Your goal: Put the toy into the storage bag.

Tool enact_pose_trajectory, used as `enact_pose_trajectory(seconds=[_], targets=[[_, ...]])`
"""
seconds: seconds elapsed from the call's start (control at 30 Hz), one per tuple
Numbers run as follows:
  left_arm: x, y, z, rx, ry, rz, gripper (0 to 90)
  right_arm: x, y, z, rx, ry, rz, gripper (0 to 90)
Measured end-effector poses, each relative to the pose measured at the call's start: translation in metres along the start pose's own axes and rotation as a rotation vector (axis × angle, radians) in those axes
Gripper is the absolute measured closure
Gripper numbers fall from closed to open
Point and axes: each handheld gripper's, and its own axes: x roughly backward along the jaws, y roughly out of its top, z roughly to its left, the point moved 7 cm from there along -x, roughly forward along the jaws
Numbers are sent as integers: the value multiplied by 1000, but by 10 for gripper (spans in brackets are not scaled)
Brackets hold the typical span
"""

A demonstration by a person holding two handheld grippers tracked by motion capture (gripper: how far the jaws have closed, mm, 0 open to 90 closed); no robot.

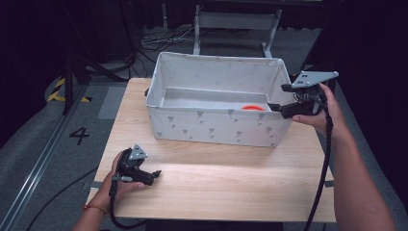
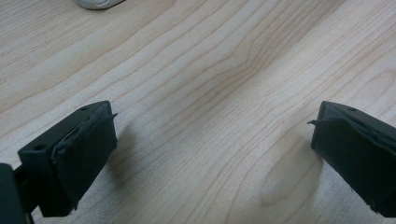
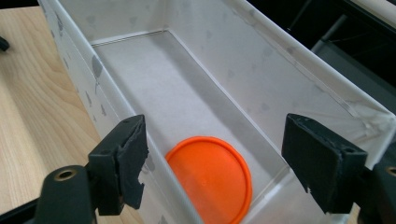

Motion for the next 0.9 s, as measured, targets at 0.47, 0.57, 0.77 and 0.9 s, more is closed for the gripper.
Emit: enact_pose_trajectory(seconds=[0.47,0.57,0.77,0.9], targets=[[0,0,0,0,0,0,5,28,-20,18,-3,-111,-30,195],[0,0,0,1,0,0,5,34,-25,22,-6,-132,-43,195],[0,0,0,1,0,-1,5,44,-39,34,7,-151,-55,194],[0,0,0,1,1,0,5,46,-47,39,10,-154,-63,190]])
